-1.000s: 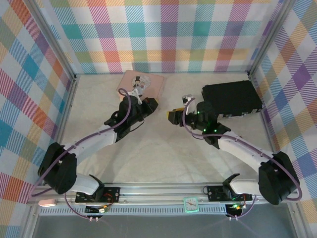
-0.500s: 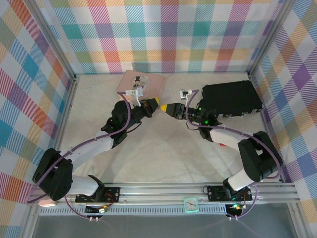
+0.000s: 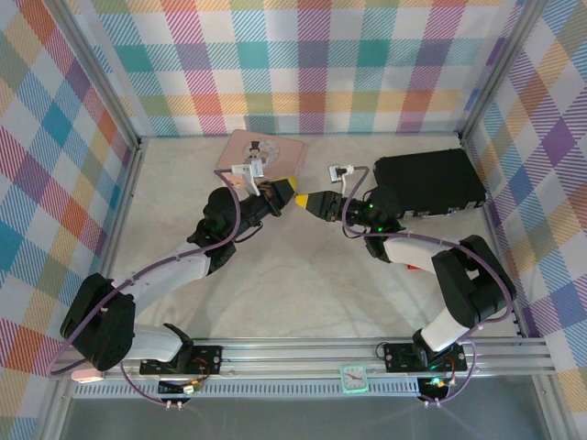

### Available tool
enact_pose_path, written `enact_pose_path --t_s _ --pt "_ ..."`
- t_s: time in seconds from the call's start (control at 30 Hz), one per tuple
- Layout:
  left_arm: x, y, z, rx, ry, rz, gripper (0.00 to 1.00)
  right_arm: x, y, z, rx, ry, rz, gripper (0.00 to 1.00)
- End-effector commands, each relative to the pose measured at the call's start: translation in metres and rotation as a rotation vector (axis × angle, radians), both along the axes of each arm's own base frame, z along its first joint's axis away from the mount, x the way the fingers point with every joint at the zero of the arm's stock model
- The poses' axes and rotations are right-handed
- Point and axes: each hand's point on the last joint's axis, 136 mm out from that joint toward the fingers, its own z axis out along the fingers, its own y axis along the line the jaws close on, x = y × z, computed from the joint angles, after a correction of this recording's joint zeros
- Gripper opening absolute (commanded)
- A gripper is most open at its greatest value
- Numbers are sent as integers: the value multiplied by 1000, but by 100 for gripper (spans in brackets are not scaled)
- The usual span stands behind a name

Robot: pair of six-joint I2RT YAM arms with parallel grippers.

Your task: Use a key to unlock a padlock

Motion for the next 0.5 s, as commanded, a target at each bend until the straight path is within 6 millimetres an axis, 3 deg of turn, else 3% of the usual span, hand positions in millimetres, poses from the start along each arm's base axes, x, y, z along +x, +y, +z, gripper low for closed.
enact_pose_path --t_s 0.0,0.47 --pt "-4 3 7 -36 -29 -13 0 -4 2 6 29 -41 15 30" --pt "-4 5 4 -73 -9 -9 0 -2 10 13 87 -36 50 21"
